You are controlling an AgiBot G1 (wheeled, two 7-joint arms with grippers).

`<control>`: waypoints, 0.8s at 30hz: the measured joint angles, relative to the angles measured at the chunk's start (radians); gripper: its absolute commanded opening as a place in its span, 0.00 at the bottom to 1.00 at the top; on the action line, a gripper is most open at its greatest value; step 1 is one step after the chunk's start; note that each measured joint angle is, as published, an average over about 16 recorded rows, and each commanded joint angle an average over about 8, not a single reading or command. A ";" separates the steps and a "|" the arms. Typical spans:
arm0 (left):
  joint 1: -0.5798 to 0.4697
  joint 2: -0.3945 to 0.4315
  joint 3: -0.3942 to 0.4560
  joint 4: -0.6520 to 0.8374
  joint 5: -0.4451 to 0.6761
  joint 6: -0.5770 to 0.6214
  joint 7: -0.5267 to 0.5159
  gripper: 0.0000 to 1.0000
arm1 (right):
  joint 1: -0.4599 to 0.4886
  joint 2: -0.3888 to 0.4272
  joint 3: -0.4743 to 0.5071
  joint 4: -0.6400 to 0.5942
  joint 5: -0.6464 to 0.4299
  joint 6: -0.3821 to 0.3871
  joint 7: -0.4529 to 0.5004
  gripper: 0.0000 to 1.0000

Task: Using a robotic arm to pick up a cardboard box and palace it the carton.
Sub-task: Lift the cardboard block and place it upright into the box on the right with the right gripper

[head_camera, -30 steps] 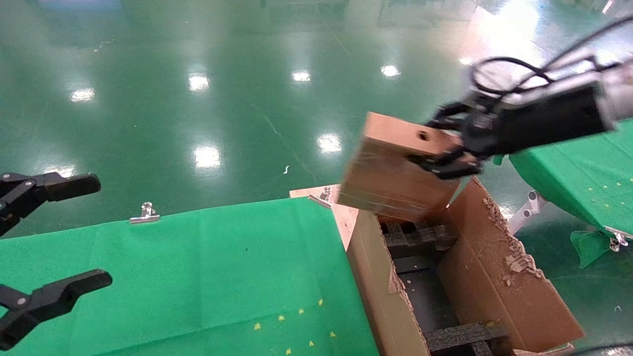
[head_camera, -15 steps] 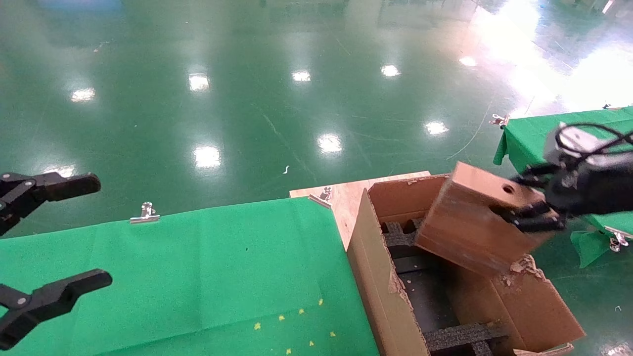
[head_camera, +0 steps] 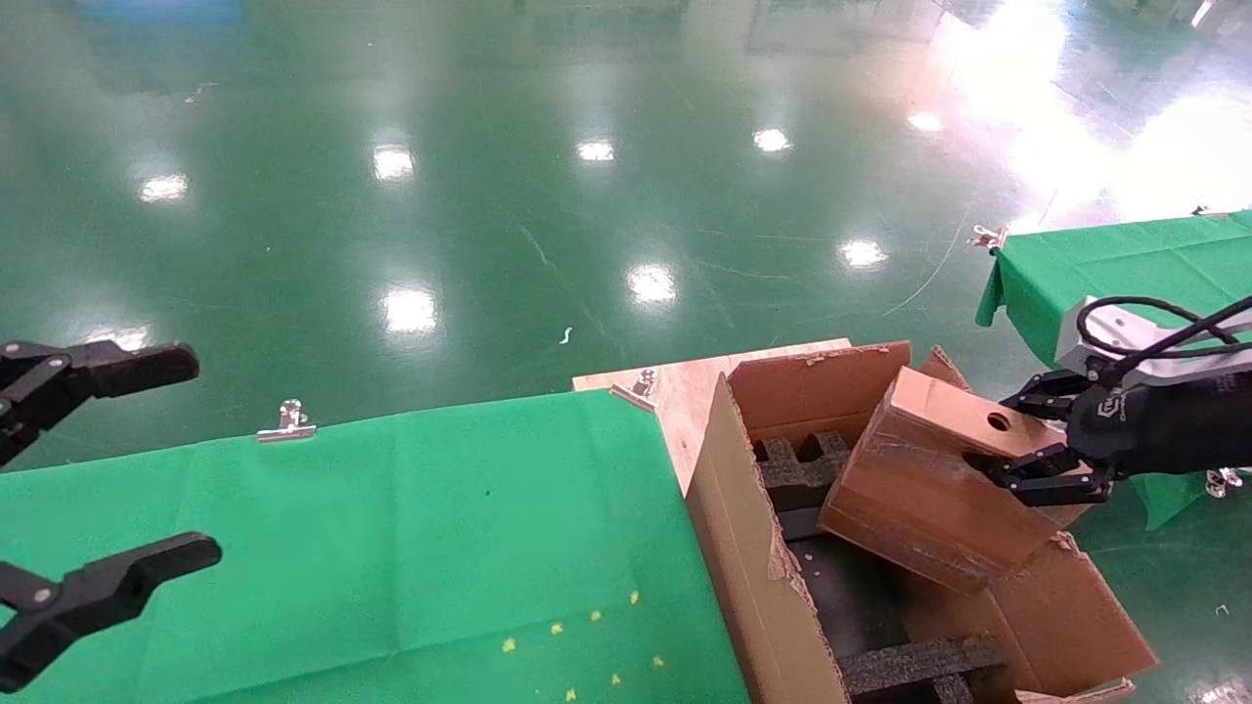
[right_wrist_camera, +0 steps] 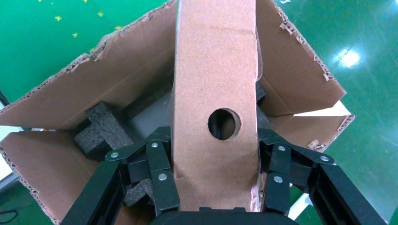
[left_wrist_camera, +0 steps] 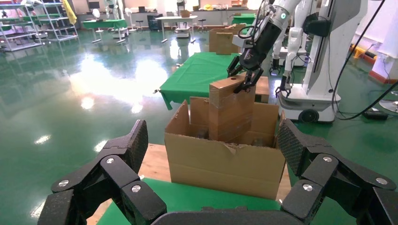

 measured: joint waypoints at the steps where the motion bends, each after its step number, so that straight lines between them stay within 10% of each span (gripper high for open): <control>1: 0.000 0.000 0.000 0.000 0.000 0.000 0.000 1.00 | -0.001 0.000 0.000 0.000 0.001 0.000 0.000 0.00; 13: 0.000 0.000 0.000 0.000 0.000 0.000 0.000 1.00 | -0.038 -0.007 -0.007 0.016 0.010 0.055 0.082 0.00; 24: 0.000 0.000 0.000 0.000 0.000 0.000 0.000 1.00 | -0.153 0.051 -0.049 0.206 -0.027 0.283 0.453 0.00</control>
